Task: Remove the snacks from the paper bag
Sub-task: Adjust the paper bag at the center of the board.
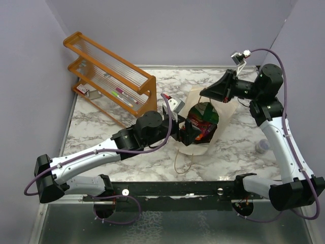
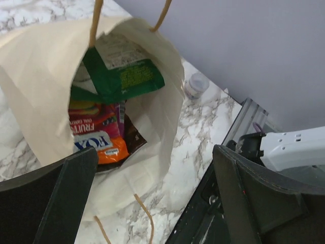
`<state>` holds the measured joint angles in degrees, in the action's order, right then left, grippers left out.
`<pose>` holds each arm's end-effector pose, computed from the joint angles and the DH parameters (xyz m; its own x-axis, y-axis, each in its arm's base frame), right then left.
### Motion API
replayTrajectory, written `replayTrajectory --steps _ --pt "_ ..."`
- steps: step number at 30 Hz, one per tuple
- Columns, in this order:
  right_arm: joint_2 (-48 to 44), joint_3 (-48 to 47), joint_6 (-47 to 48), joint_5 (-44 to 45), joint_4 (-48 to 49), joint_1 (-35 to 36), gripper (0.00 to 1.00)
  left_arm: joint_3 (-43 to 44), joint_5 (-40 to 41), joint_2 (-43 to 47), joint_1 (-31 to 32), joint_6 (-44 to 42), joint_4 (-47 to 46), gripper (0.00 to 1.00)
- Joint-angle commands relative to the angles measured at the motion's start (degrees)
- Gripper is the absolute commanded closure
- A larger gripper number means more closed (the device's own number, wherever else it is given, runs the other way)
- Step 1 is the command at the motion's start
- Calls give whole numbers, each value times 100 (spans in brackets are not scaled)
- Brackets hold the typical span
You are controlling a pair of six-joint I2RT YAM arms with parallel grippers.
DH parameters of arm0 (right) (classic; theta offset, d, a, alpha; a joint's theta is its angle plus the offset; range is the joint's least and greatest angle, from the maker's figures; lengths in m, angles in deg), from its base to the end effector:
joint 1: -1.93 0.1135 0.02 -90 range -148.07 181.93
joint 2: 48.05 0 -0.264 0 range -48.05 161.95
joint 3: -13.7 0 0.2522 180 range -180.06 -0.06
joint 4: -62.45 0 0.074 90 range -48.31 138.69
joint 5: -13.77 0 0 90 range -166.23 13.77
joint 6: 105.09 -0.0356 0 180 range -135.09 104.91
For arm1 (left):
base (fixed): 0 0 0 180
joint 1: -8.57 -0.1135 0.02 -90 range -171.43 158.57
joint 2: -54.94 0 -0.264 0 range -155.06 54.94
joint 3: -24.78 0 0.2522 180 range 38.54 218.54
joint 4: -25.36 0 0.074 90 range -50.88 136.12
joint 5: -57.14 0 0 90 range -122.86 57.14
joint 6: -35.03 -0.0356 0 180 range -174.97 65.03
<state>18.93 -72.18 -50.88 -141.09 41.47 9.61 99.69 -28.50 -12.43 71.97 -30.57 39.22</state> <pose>0.2379 0.0646 0.4349 -0.5867 0.1716 -0.7914 -0.7523 0.2463 0.6111 0.1266 -0.2467 0.3782 -0.3992 -0.1227 -0.9086 0.7608 0.5088 -0.4030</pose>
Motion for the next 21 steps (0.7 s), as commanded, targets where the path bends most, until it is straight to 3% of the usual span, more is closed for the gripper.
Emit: replayTrajectory --steps 1,6,10,14,21 --pt "42 -223 -173 457 657 106 99 -249 70 237 27 404 122 1" --pt "-75 14 -283 738 891 108 99 -793 219 277 199 743 -12 1" --pt "-163 77 -268 961 837 111 99 -947 1236 2 765 502 -32 1" --pt "-168 -4 -223 953 703 110 99 -591 1913 -669 1110 -339 325 5" --pt "-373 20 -157 1110 556 108 99 -414 2081 -1258 1140 -2031 49 15"
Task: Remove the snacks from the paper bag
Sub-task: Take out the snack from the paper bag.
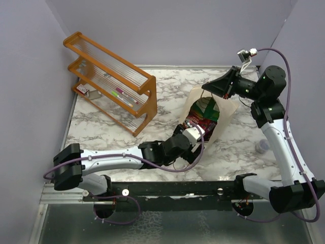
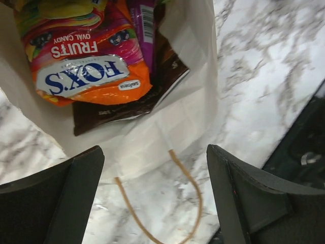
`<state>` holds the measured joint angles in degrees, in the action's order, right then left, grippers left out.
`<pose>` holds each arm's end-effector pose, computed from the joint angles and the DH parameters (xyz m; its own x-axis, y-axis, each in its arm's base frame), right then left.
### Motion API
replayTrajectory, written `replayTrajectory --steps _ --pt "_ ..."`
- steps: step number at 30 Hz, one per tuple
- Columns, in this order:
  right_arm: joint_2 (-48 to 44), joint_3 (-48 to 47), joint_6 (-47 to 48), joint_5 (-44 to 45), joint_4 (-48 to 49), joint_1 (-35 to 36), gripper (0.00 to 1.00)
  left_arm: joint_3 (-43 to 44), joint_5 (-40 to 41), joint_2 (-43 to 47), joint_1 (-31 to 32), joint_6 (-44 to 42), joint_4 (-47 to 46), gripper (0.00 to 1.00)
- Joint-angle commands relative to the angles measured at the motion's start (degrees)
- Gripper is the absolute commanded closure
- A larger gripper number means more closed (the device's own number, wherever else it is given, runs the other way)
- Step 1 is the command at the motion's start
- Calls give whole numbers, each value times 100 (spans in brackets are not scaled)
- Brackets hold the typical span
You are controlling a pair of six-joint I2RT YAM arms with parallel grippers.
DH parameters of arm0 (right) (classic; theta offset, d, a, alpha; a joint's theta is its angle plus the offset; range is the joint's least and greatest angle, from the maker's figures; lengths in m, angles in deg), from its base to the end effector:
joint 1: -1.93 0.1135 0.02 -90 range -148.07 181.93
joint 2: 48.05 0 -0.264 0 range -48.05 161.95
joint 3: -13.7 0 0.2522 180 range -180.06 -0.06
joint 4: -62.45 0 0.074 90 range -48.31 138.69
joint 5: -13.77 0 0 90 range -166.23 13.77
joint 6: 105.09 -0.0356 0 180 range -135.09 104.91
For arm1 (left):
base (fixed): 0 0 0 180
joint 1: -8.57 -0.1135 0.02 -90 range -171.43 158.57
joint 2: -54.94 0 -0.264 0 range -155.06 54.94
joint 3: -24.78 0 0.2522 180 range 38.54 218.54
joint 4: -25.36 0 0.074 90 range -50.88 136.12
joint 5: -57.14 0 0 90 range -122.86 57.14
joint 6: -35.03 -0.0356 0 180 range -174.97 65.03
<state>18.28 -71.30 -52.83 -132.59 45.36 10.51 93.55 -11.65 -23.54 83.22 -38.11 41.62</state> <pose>0.2394 0.0661 0.4386 -0.5327 0.2625 -0.8045 -0.7328 0.3325 0.5937 0.0951 -0.2977 0.2827 -0.3467 0.2416 -0.9063 0.7443 0.6588 -0.1091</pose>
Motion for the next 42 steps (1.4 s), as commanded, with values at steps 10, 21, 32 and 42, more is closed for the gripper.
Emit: replayTrajectory --steps 10,21,32,42 --pt "-289 -295 272 179 -70 21 99 -562 71 -487 24 -3924 -2321 23" --pt "-293 -373 530 68 -326 21 99 -659 159 -1603 -229 -5865 -3723 35" --pt "-330 -437 736 63 -544 19 99 -502 -203 -2224 -604 -6119 -4278 43" --pt "-338 -412 791 104 -602 21 99 -296 -566 -2437 -636 -6147 -4496 56"
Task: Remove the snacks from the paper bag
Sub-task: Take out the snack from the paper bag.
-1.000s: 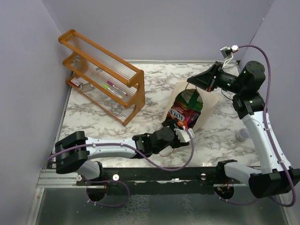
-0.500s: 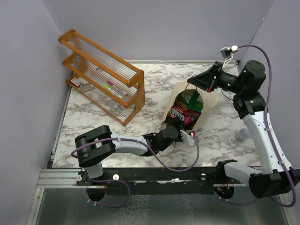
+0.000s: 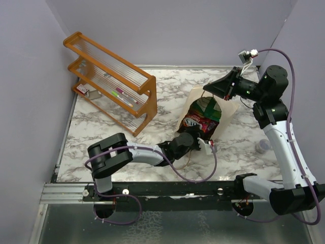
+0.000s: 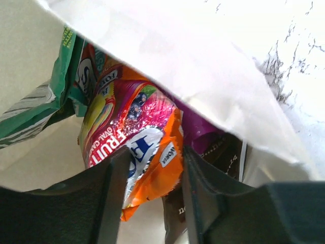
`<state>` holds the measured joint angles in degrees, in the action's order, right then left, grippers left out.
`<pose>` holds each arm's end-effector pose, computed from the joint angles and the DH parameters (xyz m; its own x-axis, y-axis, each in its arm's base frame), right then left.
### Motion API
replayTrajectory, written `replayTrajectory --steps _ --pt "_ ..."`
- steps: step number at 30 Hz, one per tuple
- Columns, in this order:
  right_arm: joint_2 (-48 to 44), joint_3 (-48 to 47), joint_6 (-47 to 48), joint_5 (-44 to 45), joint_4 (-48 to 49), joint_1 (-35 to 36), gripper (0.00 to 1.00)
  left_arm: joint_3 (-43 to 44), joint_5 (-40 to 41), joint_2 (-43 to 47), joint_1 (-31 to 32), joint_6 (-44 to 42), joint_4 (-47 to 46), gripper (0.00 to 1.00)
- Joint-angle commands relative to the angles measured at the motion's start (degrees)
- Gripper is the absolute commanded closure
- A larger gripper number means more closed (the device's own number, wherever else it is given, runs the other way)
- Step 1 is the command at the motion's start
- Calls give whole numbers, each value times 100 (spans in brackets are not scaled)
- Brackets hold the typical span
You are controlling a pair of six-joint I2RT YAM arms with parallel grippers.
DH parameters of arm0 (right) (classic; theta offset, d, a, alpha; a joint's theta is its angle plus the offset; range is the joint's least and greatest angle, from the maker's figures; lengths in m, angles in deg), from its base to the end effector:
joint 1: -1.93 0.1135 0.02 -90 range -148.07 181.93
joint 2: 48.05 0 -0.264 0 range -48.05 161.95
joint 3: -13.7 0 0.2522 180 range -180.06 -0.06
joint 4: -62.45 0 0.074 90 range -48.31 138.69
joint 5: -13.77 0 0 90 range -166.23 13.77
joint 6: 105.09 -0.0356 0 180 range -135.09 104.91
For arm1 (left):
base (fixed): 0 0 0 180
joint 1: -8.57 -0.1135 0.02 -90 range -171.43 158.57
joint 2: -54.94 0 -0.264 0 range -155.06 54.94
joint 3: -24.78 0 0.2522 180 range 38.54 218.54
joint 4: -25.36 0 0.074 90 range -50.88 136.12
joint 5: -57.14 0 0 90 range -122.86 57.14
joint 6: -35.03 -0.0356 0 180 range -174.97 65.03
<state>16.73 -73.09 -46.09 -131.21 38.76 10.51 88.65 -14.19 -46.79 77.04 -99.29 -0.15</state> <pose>0.2287 0.0640 0.4441 -0.4858 0.2256 -0.8444 -0.7523 0.3840 0.5354 0.1493 -0.3475 0.1942 0.4794 0.5885 -0.6511 0.6032 0.3179 0.7315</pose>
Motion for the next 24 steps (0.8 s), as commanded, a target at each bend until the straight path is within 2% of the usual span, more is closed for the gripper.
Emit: replayTrajectory --steps 1,5,10,13,19,24 --pt "-191 -239 138 -11 17 19 99 207 -335 -90 -18 6 -293 59" --pt "-209 -234 216 59 -51 20 99 219 -391 58 -40 214 -142 72" --pt "-198 -181 262 131 -82 17 99 141 -293 406 -39 453 46 96" --pt "-204 -200 323 215 -161 21 99 57 -239 841 -44 704 126 100" --pt "-252 -169 471 492 -314 21 99 -188 -122 1840 -43 1623 471 100" --pt "-272 -87 499 684 -310 21 99 -52 -225 2754 -44 2531 1579 100"
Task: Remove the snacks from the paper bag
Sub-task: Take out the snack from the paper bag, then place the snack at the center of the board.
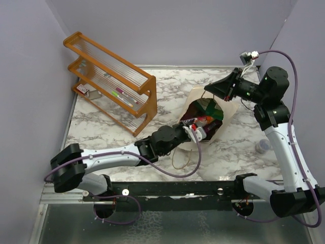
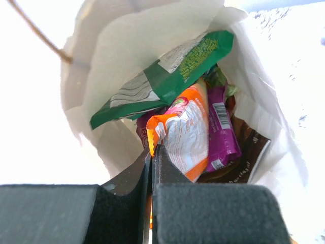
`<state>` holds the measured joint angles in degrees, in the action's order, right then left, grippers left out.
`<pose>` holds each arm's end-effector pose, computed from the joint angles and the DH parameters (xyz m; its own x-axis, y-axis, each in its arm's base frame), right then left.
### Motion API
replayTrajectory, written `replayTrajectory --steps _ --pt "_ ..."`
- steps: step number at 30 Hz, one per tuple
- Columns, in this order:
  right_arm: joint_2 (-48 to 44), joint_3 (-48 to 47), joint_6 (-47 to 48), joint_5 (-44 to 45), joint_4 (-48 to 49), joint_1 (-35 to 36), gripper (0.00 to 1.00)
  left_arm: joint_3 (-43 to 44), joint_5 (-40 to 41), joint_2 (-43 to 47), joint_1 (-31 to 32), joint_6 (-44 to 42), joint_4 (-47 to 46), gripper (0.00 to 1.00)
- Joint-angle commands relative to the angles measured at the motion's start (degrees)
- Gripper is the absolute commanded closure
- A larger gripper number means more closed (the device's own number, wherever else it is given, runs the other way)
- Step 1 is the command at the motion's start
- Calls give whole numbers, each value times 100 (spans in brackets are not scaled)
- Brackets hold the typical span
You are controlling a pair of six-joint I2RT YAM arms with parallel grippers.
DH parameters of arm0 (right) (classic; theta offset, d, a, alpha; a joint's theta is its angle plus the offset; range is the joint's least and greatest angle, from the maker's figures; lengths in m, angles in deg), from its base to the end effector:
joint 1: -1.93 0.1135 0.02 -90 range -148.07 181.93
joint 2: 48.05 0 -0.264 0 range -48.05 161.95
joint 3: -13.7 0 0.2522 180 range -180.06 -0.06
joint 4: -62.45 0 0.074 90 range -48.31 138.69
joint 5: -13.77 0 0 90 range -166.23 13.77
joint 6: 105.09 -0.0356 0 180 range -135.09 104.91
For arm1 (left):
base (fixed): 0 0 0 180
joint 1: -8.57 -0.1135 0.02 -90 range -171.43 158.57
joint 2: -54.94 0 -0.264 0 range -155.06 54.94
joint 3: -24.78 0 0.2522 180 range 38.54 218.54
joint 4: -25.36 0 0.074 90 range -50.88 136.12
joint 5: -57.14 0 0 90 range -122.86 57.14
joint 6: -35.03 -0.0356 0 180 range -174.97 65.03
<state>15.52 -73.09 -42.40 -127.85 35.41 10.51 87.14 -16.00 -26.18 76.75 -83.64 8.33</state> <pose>0.2234 0.0619 0.4429 -0.4559 0.2193 -0.8626 -0.7393 0.4464 0.5042 0.1308 -0.2989 0.2900 0.3647 0.3244 -0.8728 0.6904 0.5348 0.4872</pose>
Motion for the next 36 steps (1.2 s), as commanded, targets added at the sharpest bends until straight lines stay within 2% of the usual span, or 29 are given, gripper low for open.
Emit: replayTrajectory --steps 1,9,18,24,29,33,36 --pt "-152 -76 149 376 20 21 99 136 -85 872 -16 1151 981 100" --pt "-162 -107 335 696 -223 21 99 739 115 2405 -14 2449 3016 100" --pt "-188 -247 557 950 -491 21 99 1391 1669 3254 -16 3644 5450 100" --pt "-129 -246 616 968 -547 20 99 1641 2808 3385 -15 4791 6837 100" --pt "-136 -286 685 1087 -658 14 99 1928 3503 3129 -24 5700 8069 100" --pt "-231 -314 741 1326 -727 21 99 1994 3643 2815 -60 6328 8727 100" --pt "-355 -308 783 1677 -745 21 99 1831 3466 2595 -175 6616 8766 100"
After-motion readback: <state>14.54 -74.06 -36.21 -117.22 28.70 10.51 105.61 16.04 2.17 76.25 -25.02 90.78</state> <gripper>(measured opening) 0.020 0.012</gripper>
